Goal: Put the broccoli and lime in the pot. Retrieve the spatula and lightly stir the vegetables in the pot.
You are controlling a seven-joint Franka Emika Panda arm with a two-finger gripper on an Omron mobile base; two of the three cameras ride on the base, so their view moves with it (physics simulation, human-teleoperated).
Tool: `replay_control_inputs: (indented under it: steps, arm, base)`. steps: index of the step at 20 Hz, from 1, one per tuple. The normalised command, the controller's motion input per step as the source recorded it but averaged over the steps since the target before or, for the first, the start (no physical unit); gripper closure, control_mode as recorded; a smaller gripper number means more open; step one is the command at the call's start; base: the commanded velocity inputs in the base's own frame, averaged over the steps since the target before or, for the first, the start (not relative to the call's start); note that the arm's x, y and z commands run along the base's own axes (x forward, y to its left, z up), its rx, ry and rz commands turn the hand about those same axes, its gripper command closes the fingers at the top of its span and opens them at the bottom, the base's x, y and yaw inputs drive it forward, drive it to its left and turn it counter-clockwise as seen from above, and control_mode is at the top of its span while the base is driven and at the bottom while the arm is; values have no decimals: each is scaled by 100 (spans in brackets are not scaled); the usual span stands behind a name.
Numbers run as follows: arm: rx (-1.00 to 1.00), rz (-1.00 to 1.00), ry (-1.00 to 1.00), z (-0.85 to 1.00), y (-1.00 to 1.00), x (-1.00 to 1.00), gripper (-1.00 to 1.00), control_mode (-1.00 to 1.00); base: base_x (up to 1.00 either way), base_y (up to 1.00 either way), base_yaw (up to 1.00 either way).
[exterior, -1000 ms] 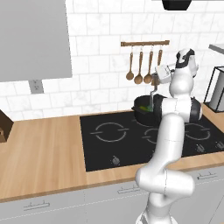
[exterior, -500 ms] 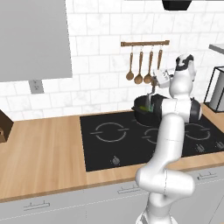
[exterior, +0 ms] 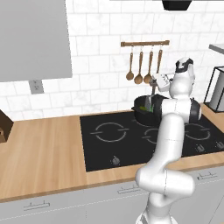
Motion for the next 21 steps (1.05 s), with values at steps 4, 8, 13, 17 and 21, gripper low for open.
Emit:
replay_control_inputs:
  steps: [4,8,13,17,21]
  arm:
    - [0,-29,0,-23,0,-17,100,-100]
    - [-1,-37,-1,0,9,-6,100,-100]
    - [-4,-33,-9,0,25,-16,100,-100]
    - [-2,-31,-12,0,12,-13,100,-100]
    - [0,-36,-7,0,3,-15,100,-100]
  base:
    - [0,0,0]
    - [0,0,0]
    - [0,0,0]
    - [0,0,0]
    - [0,0,0]
